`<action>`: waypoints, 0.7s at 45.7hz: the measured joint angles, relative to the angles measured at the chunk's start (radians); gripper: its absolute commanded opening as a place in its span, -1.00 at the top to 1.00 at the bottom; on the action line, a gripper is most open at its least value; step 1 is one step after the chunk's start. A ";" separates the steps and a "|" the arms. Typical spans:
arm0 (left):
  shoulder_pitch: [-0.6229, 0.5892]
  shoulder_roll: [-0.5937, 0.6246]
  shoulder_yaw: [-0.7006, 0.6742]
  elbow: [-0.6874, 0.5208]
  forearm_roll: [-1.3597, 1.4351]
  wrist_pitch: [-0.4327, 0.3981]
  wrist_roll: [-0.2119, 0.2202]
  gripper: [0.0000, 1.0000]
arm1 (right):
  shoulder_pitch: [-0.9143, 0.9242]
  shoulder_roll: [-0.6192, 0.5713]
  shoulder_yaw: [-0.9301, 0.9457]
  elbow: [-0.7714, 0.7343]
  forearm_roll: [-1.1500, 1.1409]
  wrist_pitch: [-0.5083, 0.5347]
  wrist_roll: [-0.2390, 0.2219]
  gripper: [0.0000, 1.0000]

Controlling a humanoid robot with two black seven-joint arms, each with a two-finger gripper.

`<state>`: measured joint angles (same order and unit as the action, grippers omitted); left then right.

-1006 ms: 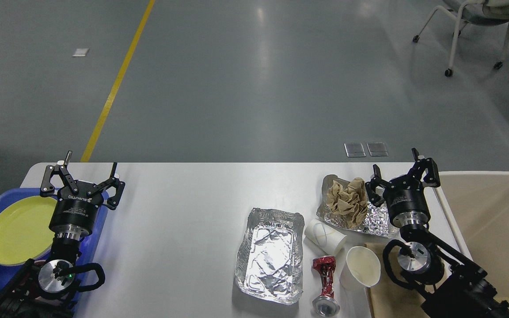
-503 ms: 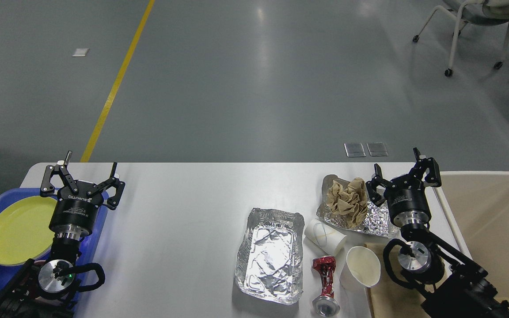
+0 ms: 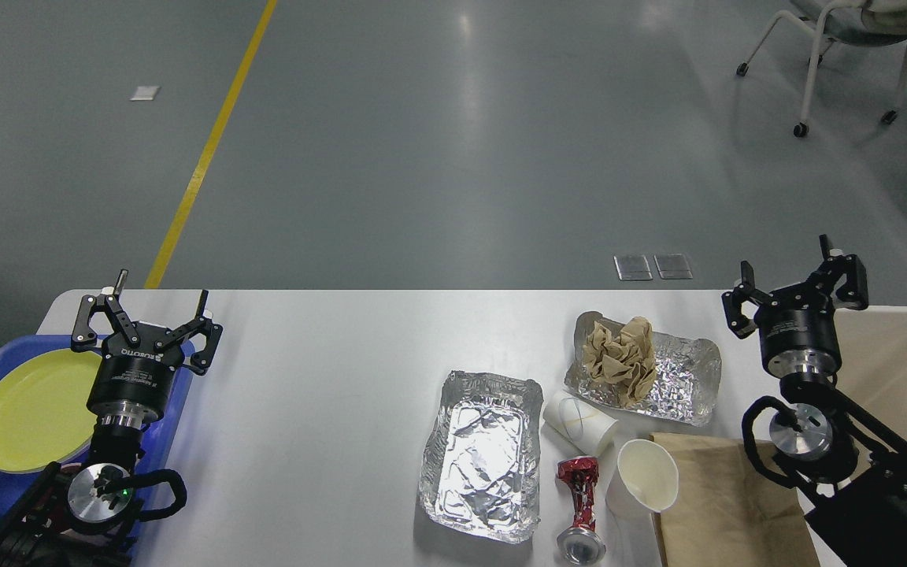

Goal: Tidy desktop
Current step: 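Raise the right gripper out of the beige bin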

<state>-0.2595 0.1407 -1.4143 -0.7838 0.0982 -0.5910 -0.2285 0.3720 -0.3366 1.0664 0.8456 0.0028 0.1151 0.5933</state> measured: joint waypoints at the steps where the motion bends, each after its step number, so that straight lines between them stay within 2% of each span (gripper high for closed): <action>1: 0.000 0.000 0.000 0.000 0.000 0.000 0.000 -0.93 | -0.007 -0.005 -0.002 -0.001 0.000 0.001 -0.003 -1.00; 11: -0.001 0.000 0.000 0.000 0.000 0.000 0.000 -0.93 | -0.047 -0.065 -0.089 -0.002 0.000 0.024 -0.031 -1.00; 32: -0.001 0.000 0.000 0.000 0.000 0.000 0.000 -0.93 | -0.053 -0.057 -0.202 -0.016 0.000 0.024 -0.054 -1.00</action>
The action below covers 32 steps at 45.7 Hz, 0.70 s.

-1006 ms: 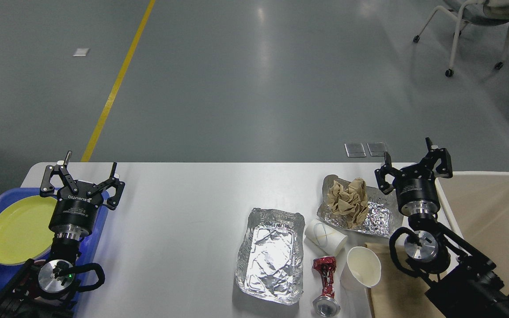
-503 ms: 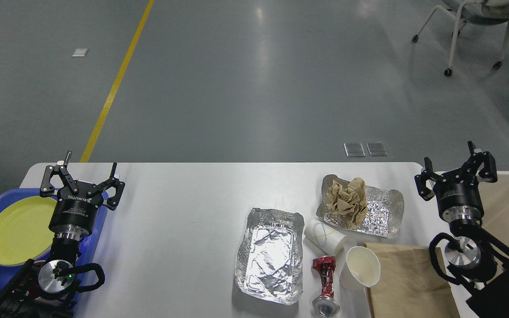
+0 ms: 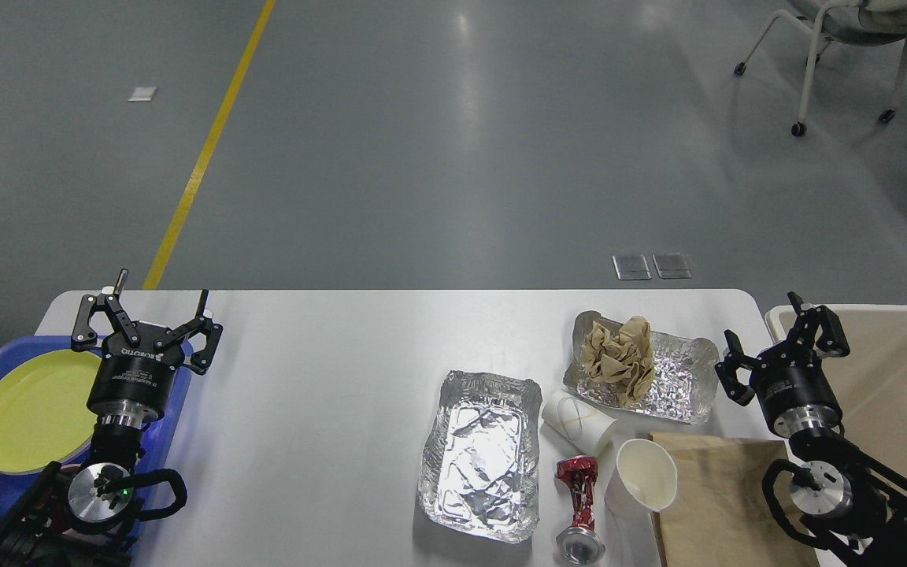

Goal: Tidy desktop
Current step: 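Raise the right gripper out of the beige bin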

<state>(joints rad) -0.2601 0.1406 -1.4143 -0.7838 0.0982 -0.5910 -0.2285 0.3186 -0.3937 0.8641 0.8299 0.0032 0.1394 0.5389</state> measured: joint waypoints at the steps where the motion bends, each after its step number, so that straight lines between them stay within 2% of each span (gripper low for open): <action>1: 0.000 0.000 0.000 0.000 0.000 0.000 0.000 -0.93 | 0.001 0.001 -0.002 0.000 0.000 -0.001 -0.001 -1.00; 26: -0.001 0.000 0.000 0.000 0.000 0.000 0.000 -0.93 | 0.075 0.024 0.013 0.002 0.001 0.001 -0.003 -1.00; 32: -0.001 0.000 0.000 0.000 0.000 0.000 0.000 -0.93 | 0.072 0.004 -0.027 0.020 0.002 0.037 0.010 -1.00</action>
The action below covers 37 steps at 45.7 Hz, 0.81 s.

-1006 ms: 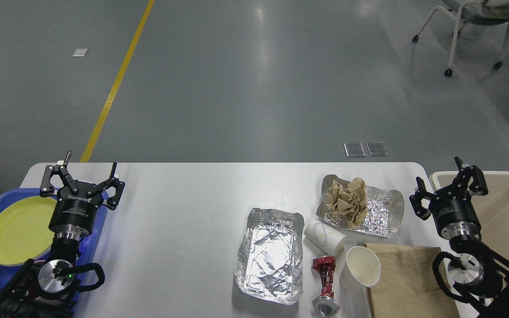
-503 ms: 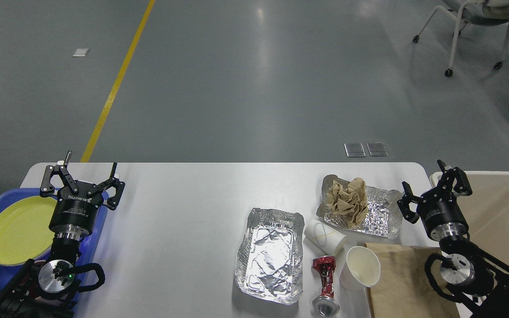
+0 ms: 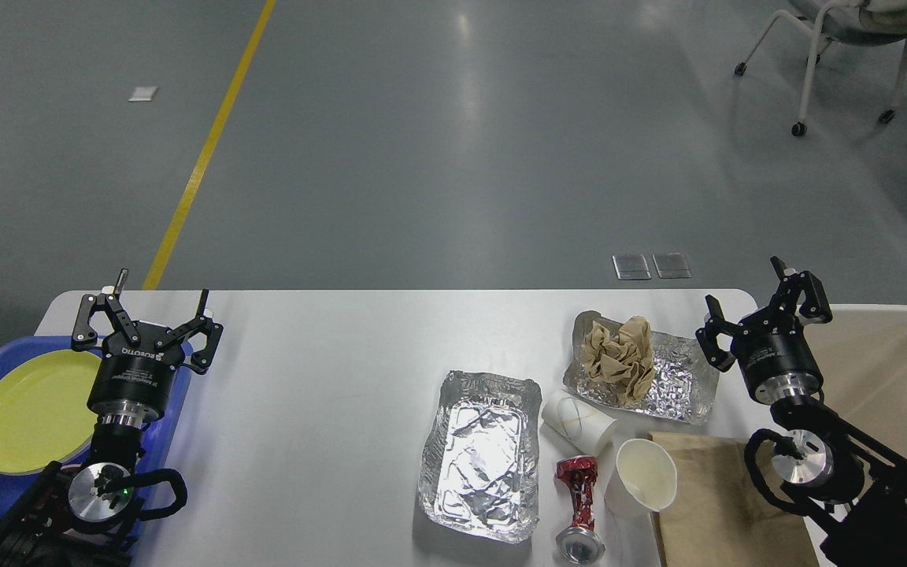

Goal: Tidy desktop
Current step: 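Raise the right gripper out of the beige bin, then move the right gripper over the foil container with crumpled paper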

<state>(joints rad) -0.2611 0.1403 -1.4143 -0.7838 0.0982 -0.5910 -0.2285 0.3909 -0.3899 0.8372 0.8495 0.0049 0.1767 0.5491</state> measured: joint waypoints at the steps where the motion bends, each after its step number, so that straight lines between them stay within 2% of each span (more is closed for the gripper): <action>1: 0.000 0.000 0.000 0.000 0.000 0.000 0.000 -0.93 | 0.002 -0.009 -0.008 0.001 0.000 0.008 0.001 -1.00; 7: 0.000 0.000 0.000 0.000 0.000 0.000 0.000 -0.93 | 0.057 -0.124 -0.095 -0.001 0.000 0.060 0.004 -1.00; 11: 0.000 0.000 0.000 0.000 0.000 0.000 0.000 -0.93 | 0.142 -0.182 -0.228 -0.003 -0.001 0.081 0.004 -1.00; 15: 0.000 0.000 0.000 0.000 0.000 0.000 0.000 -0.93 | 0.276 -0.229 -0.436 -0.006 -0.002 0.088 0.003 -1.00; 20: 0.000 0.000 0.000 0.000 0.000 0.000 0.000 -0.93 | 0.513 -0.275 -0.788 -0.004 -0.001 0.090 0.002 -1.00; 29: 0.000 0.001 0.000 0.000 0.000 0.000 0.000 -0.93 | 0.963 -0.231 -1.419 0.010 0.001 0.133 -0.001 -1.00; 32: 0.000 0.001 0.000 0.000 0.000 0.000 0.000 -0.93 | 1.146 -0.178 -1.669 0.040 0.001 0.197 -0.002 -1.00; 37: 0.000 0.000 0.000 0.000 0.000 0.000 0.000 -0.93 | 1.324 -0.105 -1.871 0.093 0.001 0.299 -0.004 -1.00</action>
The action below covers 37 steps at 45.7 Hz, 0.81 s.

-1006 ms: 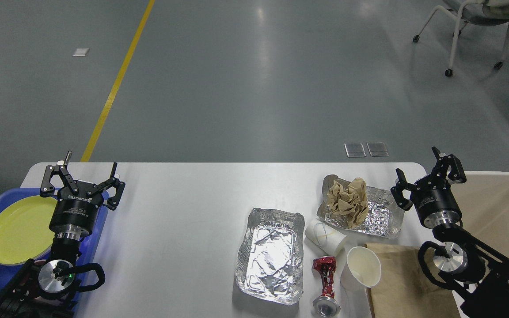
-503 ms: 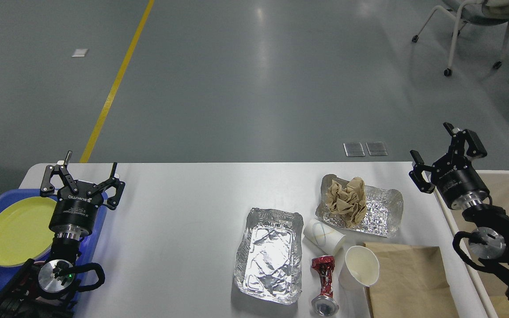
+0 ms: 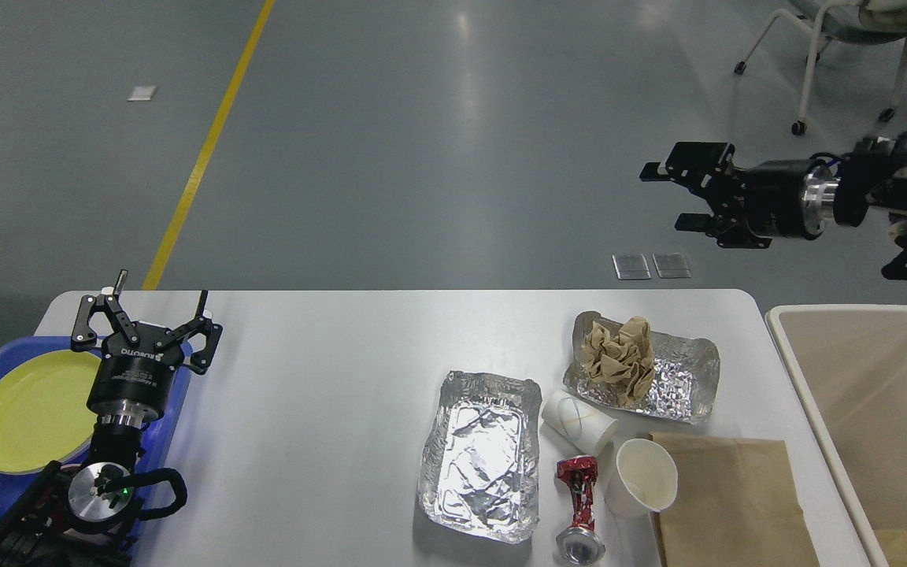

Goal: Tidy desktop
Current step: 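Move the right gripper over the foil container with crumpled paper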

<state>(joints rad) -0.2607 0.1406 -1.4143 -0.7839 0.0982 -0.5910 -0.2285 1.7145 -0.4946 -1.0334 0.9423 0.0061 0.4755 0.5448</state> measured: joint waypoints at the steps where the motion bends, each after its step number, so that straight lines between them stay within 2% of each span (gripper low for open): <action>1: 0.000 0.000 0.000 0.000 0.000 0.000 0.000 -0.93 | 0.031 0.014 -0.029 0.010 0.000 0.024 0.000 -1.00; 5: 0.000 0.000 0.000 0.000 0.000 0.000 0.000 -0.93 | 0.187 0.111 -0.155 0.067 -0.007 0.167 -0.020 -1.00; 8: 0.000 0.000 0.000 0.000 0.000 0.000 0.000 -0.93 | 0.286 0.183 -0.210 0.127 -0.010 0.229 -0.079 -1.00; 10: 0.000 0.000 0.000 0.000 0.000 0.000 0.000 -0.93 | 0.342 0.223 -0.228 0.178 -0.008 0.248 -0.145 -1.00; 18: 0.000 0.000 0.000 0.000 0.000 0.000 0.000 -0.93 | 0.517 0.330 -0.208 0.392 0.001 0.262 -0.510 -1.00; 21: 0.000 0.000 0.000 0.000 0.000 0.000 0.000 -0.93 | 0.584 0.335 -0.178 0.477 0.007 0.262 -0.612 -1.00; 24: 0.000 0.000 0.000 0.000 0.000 0.000 0.000 -0.93 | 0.662 0.334 -0.161 0.570 0.020 0.262 -0.684 -1.00; 28: 0.000 0.000 0.000 0.000 0.000 0.000 0.000 -0.93 | 0.745 0.325 -0.165 0.671 0.037 0.260 -0.727 -1.00; 37: 0.000 0.001 0.000 0.000 0.000 0.000 0.001 -0.93 | 0.789 0.315 -0.207 0.751 0.050 0.258 -0.734 -1.00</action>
<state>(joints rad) -0.2607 0.1412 -1.4143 -0.7839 0.0982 -0.5910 -0.2278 2.5031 -0.1792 -1.2408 1.6930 0.0562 0.7334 -0.1894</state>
